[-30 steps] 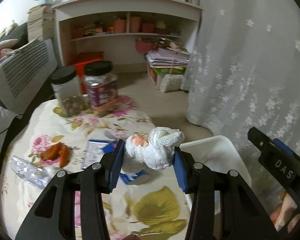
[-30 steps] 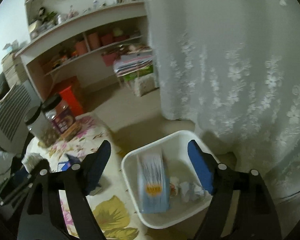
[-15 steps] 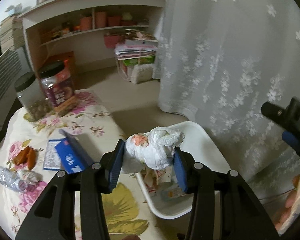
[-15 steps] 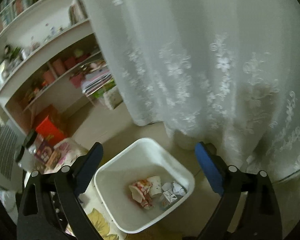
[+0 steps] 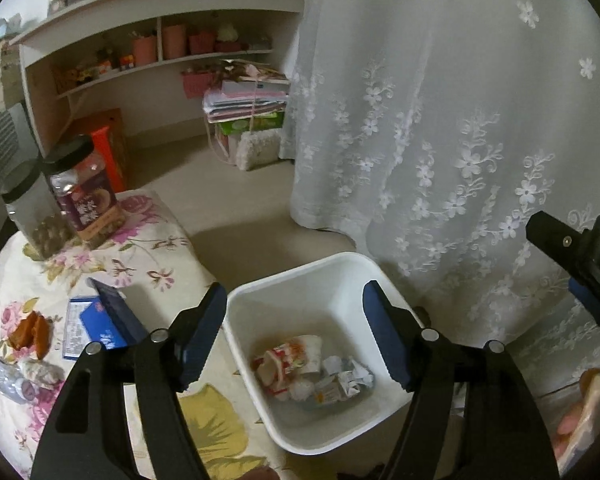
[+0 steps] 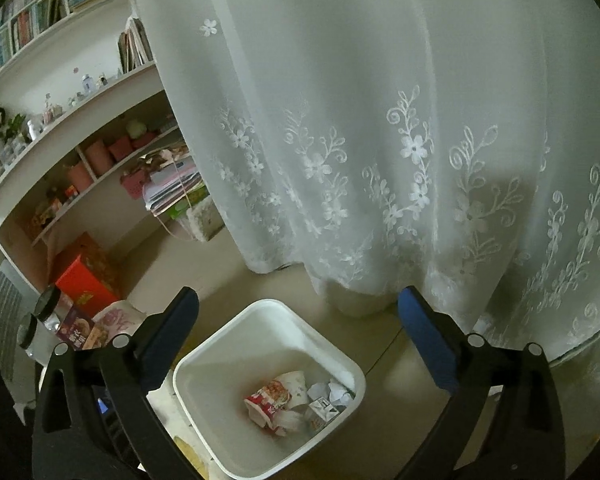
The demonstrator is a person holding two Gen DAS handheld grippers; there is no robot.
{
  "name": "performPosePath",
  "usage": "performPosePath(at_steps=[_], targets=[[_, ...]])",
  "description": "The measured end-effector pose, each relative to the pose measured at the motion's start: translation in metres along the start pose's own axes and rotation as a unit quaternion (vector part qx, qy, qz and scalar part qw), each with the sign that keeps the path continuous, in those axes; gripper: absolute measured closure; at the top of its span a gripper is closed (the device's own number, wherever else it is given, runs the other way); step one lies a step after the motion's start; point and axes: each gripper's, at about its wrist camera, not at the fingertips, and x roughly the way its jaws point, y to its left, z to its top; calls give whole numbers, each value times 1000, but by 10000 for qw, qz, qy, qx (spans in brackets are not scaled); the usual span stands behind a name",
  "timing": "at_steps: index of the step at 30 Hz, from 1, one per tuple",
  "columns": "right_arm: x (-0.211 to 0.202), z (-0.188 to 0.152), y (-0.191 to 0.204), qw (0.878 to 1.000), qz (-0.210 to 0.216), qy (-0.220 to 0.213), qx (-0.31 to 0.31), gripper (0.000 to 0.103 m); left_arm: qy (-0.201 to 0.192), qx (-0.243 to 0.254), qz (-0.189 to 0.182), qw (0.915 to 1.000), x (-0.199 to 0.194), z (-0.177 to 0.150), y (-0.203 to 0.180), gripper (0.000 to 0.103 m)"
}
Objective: Collect trash
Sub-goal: 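Carry tissue and carton over the white bin and open both tools, then move both open tools back over the table toward the remaining trash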
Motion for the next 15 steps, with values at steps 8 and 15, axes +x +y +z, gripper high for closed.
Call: performPosePath(at_steps=[8, 15], targets=[[-6, -16, 34, 9970, -292, -306, -648, 7, -240, -406, 572, 9973, -20, -7, 44, 23], [-7, -35, 76, 9914, -328, -439, -1189, 7, -404, -1006, 969, 9894, -45, -6, 87, 15]])
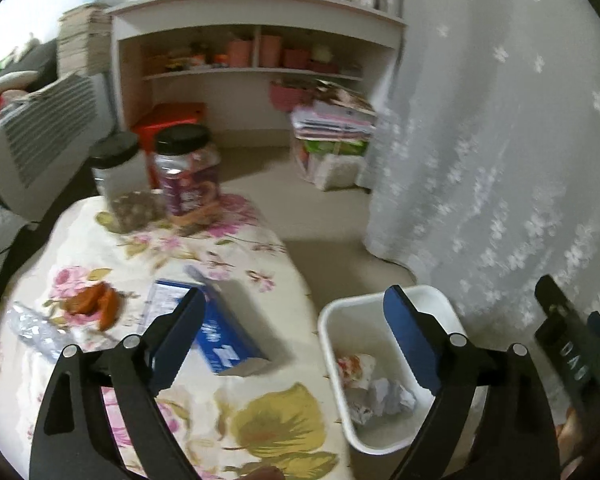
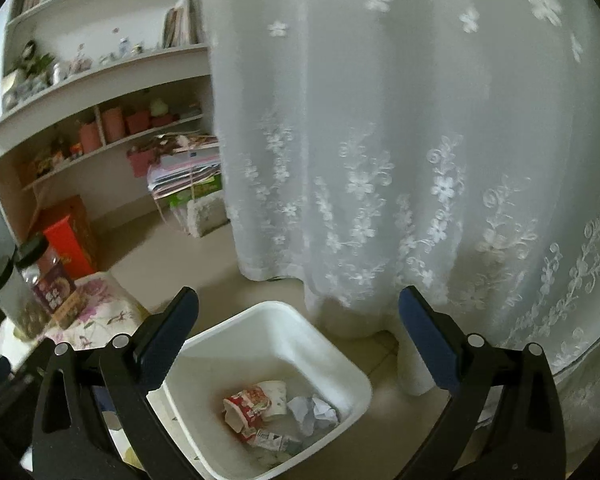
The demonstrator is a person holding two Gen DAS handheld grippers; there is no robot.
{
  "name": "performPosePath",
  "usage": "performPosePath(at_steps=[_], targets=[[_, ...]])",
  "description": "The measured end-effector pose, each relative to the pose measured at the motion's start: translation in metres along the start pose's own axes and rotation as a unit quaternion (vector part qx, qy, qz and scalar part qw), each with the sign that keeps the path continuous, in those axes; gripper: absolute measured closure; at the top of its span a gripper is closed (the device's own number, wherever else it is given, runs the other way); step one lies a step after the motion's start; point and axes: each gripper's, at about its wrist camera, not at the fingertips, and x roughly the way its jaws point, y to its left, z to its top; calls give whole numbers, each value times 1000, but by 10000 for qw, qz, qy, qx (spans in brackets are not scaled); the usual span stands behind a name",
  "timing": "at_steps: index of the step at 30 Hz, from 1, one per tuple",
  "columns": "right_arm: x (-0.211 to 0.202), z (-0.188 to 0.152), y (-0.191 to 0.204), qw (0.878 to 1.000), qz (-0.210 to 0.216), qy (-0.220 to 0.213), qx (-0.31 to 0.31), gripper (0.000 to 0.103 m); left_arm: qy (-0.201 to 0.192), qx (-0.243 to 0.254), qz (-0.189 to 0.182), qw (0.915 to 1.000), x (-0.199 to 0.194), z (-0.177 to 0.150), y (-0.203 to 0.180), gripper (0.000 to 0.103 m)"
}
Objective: Collect trash
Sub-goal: 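Move both open tools back over the table toward the remaining trash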
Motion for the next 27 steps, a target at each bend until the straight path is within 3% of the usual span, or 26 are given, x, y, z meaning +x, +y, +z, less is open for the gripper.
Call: performPosePath(at_steps=[6, 19, 27], targets=[[-7, -8, 39, 9990, 69, -129, -434, 7, -10, -236, 428, 9988, -2, -2, 36, 14], [-17, -26, 109, 9954, 547, -4, -784, 7, 203, -768, 928, 9925, -3, -4, 111, 14], [-20, -42, 162, 9892, 1003, 209, -1050, 7, 615, -1255, 1452, 9795, 9, -15, 177, 14]])
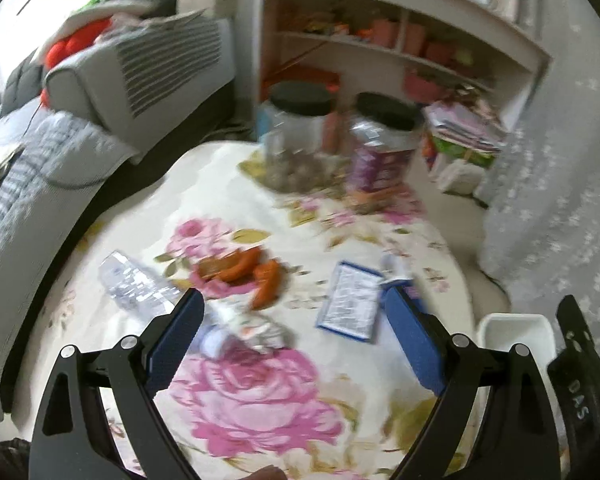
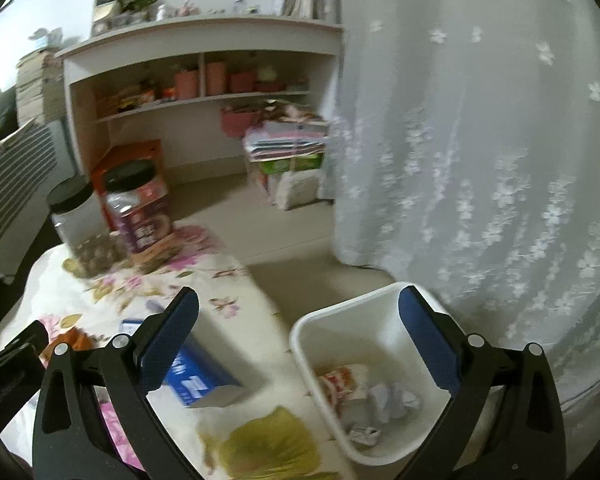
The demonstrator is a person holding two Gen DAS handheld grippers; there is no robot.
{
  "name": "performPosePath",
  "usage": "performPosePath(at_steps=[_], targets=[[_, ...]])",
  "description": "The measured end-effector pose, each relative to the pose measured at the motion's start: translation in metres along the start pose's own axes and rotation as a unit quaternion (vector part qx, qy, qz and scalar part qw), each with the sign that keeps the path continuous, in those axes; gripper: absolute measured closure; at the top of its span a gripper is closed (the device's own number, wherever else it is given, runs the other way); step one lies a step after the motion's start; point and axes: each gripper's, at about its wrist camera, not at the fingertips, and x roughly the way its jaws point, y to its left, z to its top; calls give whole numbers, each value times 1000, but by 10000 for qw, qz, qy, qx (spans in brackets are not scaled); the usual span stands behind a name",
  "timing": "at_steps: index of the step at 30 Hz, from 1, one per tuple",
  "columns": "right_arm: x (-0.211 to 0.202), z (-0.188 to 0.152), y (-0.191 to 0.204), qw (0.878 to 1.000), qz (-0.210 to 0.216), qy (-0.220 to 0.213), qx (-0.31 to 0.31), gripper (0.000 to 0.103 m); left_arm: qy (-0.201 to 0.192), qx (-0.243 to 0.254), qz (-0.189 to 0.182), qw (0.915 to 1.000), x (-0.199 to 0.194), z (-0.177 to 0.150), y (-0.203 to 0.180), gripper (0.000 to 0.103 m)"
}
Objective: Collect trash
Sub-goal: 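Move both open tools back over the table toward the remaining trash, then close the left tool on the clear plastic bottle while the right tool closes on the blue box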
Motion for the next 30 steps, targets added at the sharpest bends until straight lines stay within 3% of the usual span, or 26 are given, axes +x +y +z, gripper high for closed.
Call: performPosePath(at_steps=[5, 9, 14, 19, 23, 24, 26, 28, 30], targets=[[11, -5, 32, 9992, 225, 175, -294, 7, 293, -440, 405, 9978, 24, 4, 44, 14], [29, -12, 59, 9958, 386, 479, -680, 7, 712, -1043, 603, 9902, 52, 6, 87, 14], [49, -24, 88, 9878, 646, 913, -1083, 7, 1328, -2164, 625, 9652, 88, 7, 143, 14], [75, -25, 92, 9806, 726, 1370, -1203, 7, 1749, -2335, 674, 9541, 121, 4, 166, 14], [107, -36, 102, 9620, 789, 1816, -1882, 7, 2157, -2717, 307, 9374, 147, -7, 181, 14], [115, -41, 105, 9571, 778, 1891, -2055, 7, 2186, -2747, 198, 9362, 150, -8, 181, 14], [126, -46, 105, 9508, 803, 2052, -2179, 7, 2019, -2607, 62, 9440, 149, -5, 178, 16], [137, -52, 105, 9454, 897, 2208, -2223, 7, 1957, -2434, -124, 9499, 149, -1, 174, 31], [144, -55, 106, 9411, 986, 2323, -2251, 9, 1985, -2293, -260, 9525, 148, 1, 171, 33]])
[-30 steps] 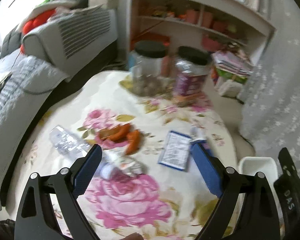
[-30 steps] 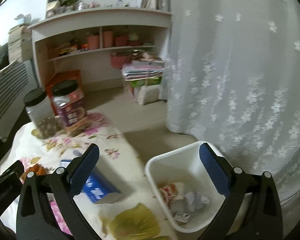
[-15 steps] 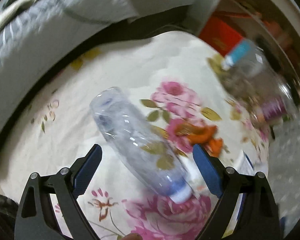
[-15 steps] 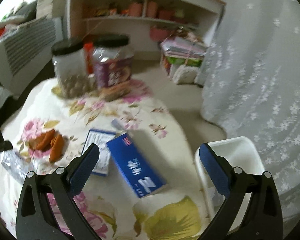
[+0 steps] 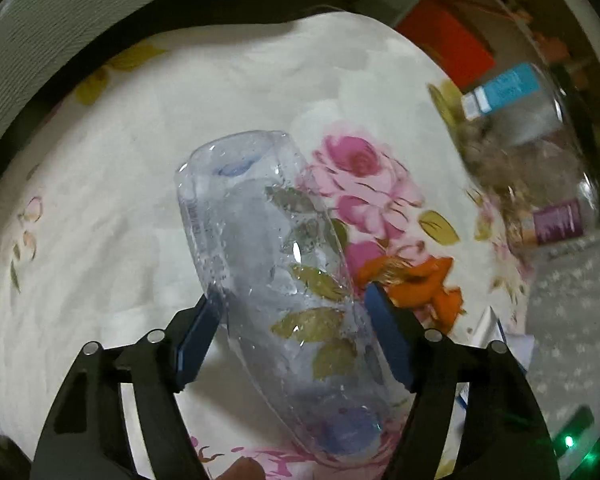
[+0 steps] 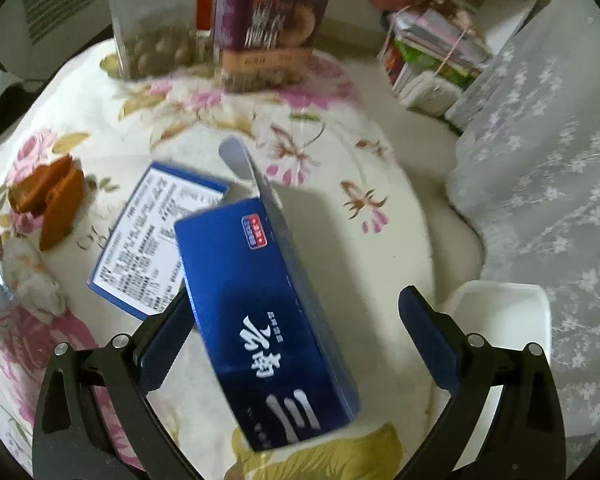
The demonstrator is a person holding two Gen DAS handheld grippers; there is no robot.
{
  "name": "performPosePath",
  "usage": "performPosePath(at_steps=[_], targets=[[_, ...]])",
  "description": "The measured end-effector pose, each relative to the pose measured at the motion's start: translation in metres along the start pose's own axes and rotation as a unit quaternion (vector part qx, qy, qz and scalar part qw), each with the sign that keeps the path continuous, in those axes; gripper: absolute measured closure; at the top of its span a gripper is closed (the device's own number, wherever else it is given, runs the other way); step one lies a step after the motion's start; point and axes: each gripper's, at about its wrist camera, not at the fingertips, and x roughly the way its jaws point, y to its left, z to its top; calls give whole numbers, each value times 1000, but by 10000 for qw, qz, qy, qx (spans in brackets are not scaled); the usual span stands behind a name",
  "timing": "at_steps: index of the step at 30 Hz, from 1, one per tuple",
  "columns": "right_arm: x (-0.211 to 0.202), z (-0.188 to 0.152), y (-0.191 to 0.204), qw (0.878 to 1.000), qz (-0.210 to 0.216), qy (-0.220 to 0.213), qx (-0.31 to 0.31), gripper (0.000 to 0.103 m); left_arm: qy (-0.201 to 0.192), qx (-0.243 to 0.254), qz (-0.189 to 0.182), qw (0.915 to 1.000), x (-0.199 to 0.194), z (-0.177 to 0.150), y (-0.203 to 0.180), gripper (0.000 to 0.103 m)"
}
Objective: Collect trash
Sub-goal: 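Close the left tool on the clear plastic bottle while the right tool closes on the blue box, then lift the plastic bottle and blue box off the table with both tools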
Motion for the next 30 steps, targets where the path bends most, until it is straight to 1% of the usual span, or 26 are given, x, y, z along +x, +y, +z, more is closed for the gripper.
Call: performPosePath(at_steps=[2, 3, 4, 6, 7, 8, 11, 13, 16, 19, 21, 22, 25, 27, 30], targets=[[6, 1, 1, 9998, 143, 112, -29, 23, 35, 53, 15, 10000, -2, -3, 0, 35], [7, 1, 0, 9993, 325, 181, 21, 41, 47, 49, -6, 10000, -3, -3, 0, 35], [6, 2, -1, 9986, 489, 185, 117, 54, 47, 41, -24, 10000, -5, -2, 2, 35], [0, 3, 2, 9983, 535, 169, 156, 62, -27, 68, -18, 10000, -13, -1, 5, 36], [-5, 3, 4, 9978, 636, 127, 161, 65, -69, 102, 13, 9999, -17, -1, 5, 36], [-10, 3, 7, 9972, 729, 82, 170, 65, -154, 160, 45, 9997, -23, 0, 6, 36], [-27, 2, 17, 9968, 782, -136, 94, 66, -404, 322, 78, 9986, -42, 1, 6, 37], [-44, 3, 25, 9954, 889, -327, 99, 67, -537, 453, 69, 9975, -53, -1, 4, 37], [-67, 5, 30, 9928, 1012, -631, 125, 67, -809, 717, 99, 9941, -72, -8, 2, 38], [-92, 4, 34, 9879, 1217, -933, 238, 67, -1189, 990, 176, 9878, -95, -17, 0, 38], [-109, 3, 36, 9839, 1340, -1135, 339, 67, -1501, 1143, 217, 9818, -112, -23, -1, 38], [-116, 1, 38, 9821, 1376, -1229, 376, 67, -1585, 1174, 219, 9801, -116, -25, -1, 38], [-138, -3, 41, 9744, 1560, -1536, 519, 67, -1983, 1304, 212, 9712, -138, -33, -4, 38], [-149, -6, 40, 9690, 1680, -1698, 627, 67, -2219, 1382, 120, 9652, -151, -39, -8, 39], [-164, -10, 38, 9615, 1763, -1970, 744, 67, -2448, 1467, -57, 9584, -167, -46, -14, 39]])
